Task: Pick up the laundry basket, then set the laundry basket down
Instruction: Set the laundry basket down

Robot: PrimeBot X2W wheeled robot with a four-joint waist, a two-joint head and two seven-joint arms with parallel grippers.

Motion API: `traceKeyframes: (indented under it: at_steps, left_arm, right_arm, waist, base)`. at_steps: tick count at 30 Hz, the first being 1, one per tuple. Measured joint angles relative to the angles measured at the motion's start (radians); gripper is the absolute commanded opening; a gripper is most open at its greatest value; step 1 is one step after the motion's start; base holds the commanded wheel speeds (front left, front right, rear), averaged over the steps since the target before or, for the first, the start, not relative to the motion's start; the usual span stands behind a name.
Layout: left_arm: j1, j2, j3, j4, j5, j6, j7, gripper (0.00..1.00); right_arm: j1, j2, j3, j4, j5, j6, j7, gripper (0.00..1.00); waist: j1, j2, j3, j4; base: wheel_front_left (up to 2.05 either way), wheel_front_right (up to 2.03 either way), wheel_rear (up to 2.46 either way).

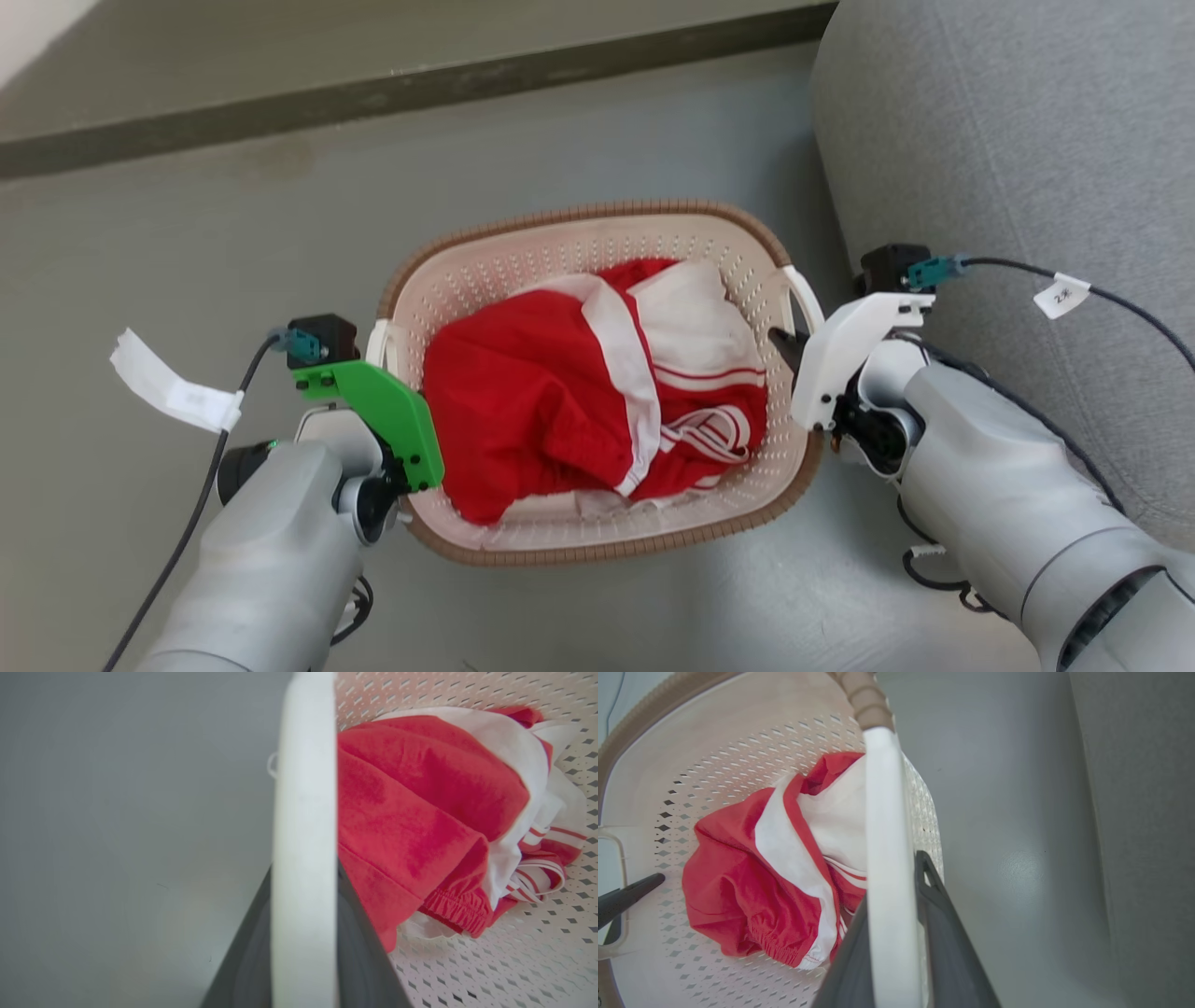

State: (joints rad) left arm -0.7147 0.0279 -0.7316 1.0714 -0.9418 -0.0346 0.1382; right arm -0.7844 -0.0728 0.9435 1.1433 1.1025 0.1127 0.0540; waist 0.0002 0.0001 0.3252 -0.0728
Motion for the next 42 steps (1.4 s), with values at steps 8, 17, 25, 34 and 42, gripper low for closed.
traceKeyframes:
  at_steps: [8,17,25,34,42]
  left_arm:
    - [-0.06,0.0,-0.006,-0.008,0.024,0.008,-0.043,0.0]
    - [-0.128,0.002,-0.003,0.003,0.032,0.01,-0.07,0.0]
    - [-0.181,0.004,0.002,0.007,0.04,0.01,-0.105,0.0]
    - [-0.232,0.005,0.001,0.008,0.048,0.01,-0.145,0.0]
    - [-0.266,0.004,0.001,0.022,0.057,0.009,-0.175,0.0]
  right_arm:
    - [-0.057,-0.007,-0.005,0.0,-0.005,0.0,-0.038,0.0]
    - [-0.112,-0.008,-0.01,-0.005,-0.012,0.0,-0.081,0.0]
    - [-0.156,-0.01,-0.02,-0.01,-0.012,0.0,-0.121,0.0]
    - [-0.195,-0.016,-0.022,-0.01,-0.013,0.0,-0.151,0.0]
    - [-0.226,-0.016,-0.018,-0.013,-0.02,0.0,-0.174,0.0]
  waist:
    - [0.0,0.0,0.101,0.01]
    - [0.0,0.0,0.218,0.018]
    - [0.0,0.0,0.323,0.025]
    - [-0.0001,0.0,0.437,0.037]
    - [-0.0001,0.0,0.518,0.048]
  base:
    - [0.0,0.0,0.0]
    - [0.0,0.0,0.0]
    - [0.0,0.0,0.0]
    - [0.0,0.0,0.0]
    - [0.0,0.0,0.0]
